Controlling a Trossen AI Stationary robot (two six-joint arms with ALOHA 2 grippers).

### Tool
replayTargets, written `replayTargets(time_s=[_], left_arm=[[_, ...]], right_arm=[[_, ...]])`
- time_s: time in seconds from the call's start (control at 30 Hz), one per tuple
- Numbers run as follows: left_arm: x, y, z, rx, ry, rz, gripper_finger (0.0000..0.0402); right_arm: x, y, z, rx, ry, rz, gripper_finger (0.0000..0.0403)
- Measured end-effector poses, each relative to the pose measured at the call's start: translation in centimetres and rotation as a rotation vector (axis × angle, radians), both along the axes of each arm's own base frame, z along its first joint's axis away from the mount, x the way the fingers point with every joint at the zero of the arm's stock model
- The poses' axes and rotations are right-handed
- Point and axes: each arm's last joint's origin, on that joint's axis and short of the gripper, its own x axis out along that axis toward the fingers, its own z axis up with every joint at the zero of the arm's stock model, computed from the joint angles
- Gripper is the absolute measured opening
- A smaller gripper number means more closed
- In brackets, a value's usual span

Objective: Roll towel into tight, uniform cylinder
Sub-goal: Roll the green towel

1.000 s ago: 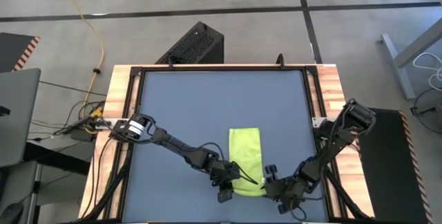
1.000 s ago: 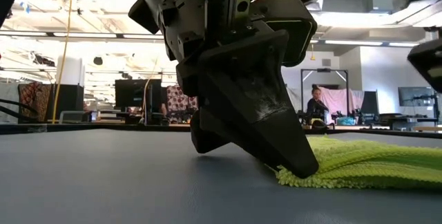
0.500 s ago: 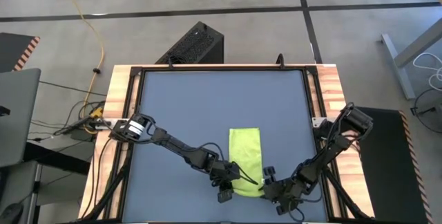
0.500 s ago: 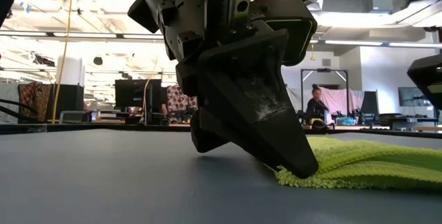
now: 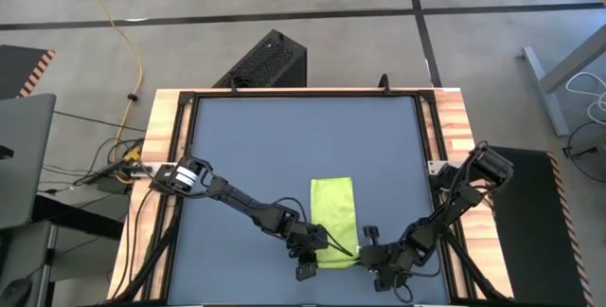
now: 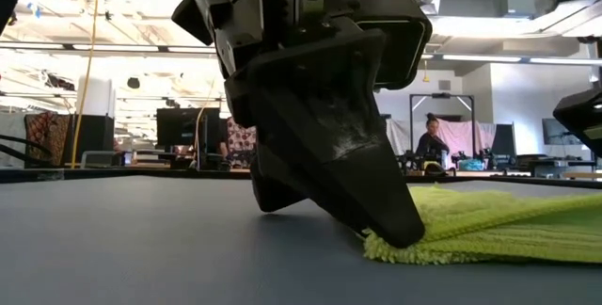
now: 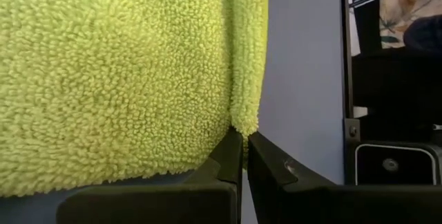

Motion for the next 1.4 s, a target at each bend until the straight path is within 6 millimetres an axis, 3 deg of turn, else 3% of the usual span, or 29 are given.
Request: replayTargets(time_s=[0.3,0.63,0.87,1.07,1.4], left_arm=[[0.0,0.1,0.0,-0.03,0.016,-0.005,0.0007],[0.0,0.2,0.0,-0.054,0.024,-0.041,0.0099],[-0.1,-0.3,0.1,-0.04,0.007,-0.054,0.013],[-0.1,-0.8,0.6,0.053,-0.094,-0.054,0.0131],[-0.8,-1.0,3.5,0.351,-0.258,-0.014,0.0122]], right_arm=[[0.8,-0.5,0.0,0.175,0.106,-0.041,0.0015],[2.2,-1.2,0.6,0.325,0.184,0.048,0.0015],[0.7,-2.8,0.1,0.493,0.114,0.033,0.0015],[-0.6,-4.7,-0.8,0.71,0.073,-0.104,0.0015],[0.4,-6.3,-1.2,0.796,0.182,-0.236,0.0015]])
